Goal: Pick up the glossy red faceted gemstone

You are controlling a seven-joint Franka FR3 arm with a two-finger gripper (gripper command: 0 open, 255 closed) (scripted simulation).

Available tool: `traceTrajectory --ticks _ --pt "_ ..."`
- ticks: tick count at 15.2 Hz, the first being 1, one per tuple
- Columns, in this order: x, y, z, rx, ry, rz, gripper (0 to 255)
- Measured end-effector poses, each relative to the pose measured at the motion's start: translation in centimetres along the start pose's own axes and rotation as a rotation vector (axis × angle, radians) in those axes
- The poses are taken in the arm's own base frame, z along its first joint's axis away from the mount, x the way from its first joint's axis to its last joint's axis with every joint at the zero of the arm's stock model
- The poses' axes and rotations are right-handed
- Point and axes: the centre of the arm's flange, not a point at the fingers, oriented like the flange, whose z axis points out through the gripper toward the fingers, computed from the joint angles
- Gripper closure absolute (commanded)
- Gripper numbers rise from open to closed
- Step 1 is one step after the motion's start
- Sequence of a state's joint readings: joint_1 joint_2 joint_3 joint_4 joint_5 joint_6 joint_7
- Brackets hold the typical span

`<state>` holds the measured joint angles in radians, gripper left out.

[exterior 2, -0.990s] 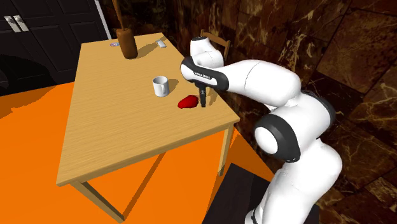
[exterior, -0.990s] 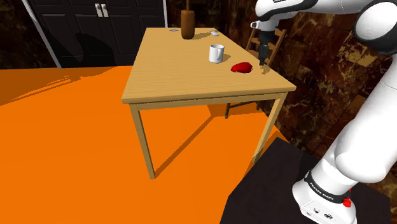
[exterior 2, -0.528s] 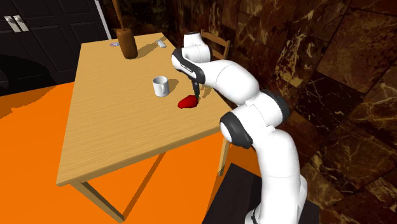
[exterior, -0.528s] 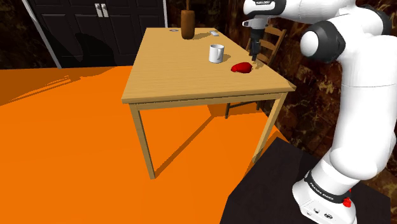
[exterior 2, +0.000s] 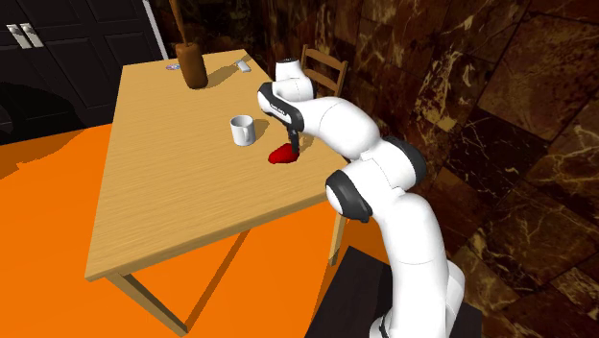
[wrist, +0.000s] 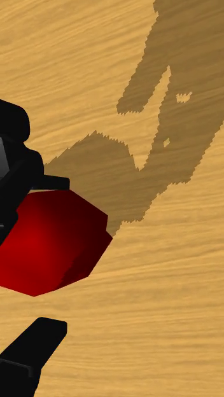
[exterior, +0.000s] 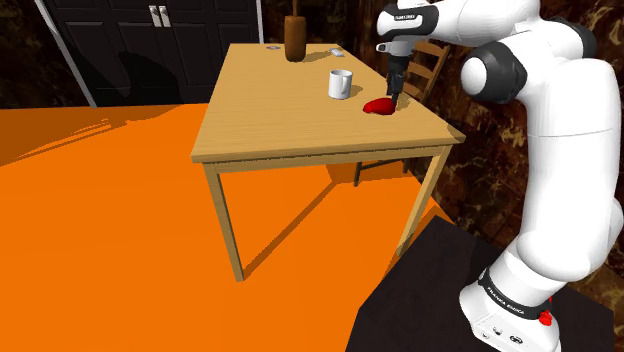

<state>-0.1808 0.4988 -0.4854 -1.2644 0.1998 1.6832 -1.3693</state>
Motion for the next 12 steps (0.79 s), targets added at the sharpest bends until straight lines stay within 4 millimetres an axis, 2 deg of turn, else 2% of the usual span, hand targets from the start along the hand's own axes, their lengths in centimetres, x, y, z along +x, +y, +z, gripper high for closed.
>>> traceTrajectory --ticks 1,2,12 --pt "0.02 0.01 0.44 0.0 0.0 0.0 0" --pt "0.03 0.05 0.65 0.0 0.0 0.0 255" --pt "-0.13 0.13 0.63 -0.004 0.0 0.002 255"
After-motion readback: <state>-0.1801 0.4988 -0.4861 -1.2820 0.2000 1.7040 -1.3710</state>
